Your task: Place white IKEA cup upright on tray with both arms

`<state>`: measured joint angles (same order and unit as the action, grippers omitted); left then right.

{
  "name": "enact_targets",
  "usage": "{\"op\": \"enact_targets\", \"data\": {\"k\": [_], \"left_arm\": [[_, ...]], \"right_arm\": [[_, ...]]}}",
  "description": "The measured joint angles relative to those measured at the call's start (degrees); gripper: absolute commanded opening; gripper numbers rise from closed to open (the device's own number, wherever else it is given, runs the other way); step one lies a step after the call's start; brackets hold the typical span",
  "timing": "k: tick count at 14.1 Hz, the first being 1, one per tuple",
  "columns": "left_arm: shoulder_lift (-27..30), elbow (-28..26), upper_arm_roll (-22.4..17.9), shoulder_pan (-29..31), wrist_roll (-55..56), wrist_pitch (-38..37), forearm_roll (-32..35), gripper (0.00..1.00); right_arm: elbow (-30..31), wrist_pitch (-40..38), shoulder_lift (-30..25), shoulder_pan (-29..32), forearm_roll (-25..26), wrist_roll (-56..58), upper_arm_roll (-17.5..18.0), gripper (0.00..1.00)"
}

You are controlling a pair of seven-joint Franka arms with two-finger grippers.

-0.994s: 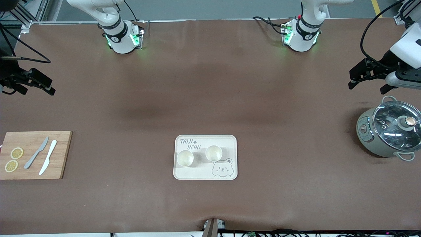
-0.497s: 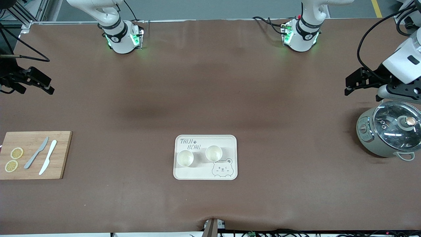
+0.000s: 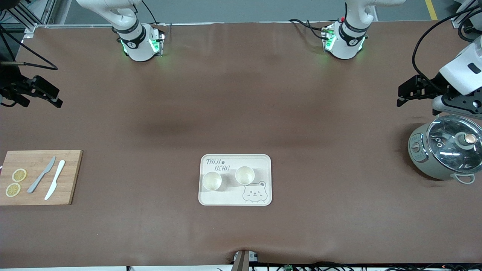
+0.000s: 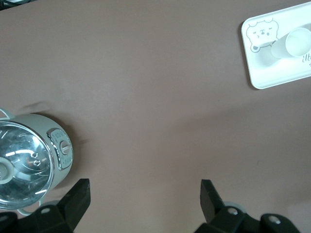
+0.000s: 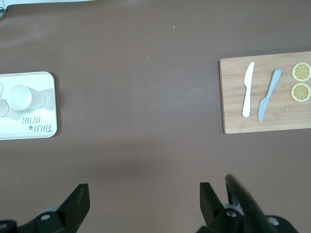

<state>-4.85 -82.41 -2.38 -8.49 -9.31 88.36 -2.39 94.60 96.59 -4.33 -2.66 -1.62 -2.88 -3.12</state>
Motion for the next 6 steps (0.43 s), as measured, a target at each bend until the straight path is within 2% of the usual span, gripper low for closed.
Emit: {"op": "enact_targets", "data": {"k": [6], "left_arm": [[-0.1,0.0,-0.2,-0.1,0.0,-0.3,0.0,1.00]], "right_arm": [[0.0,-0.1,0.0,0.0,0.0,0.0,0.1,1.00]]}}
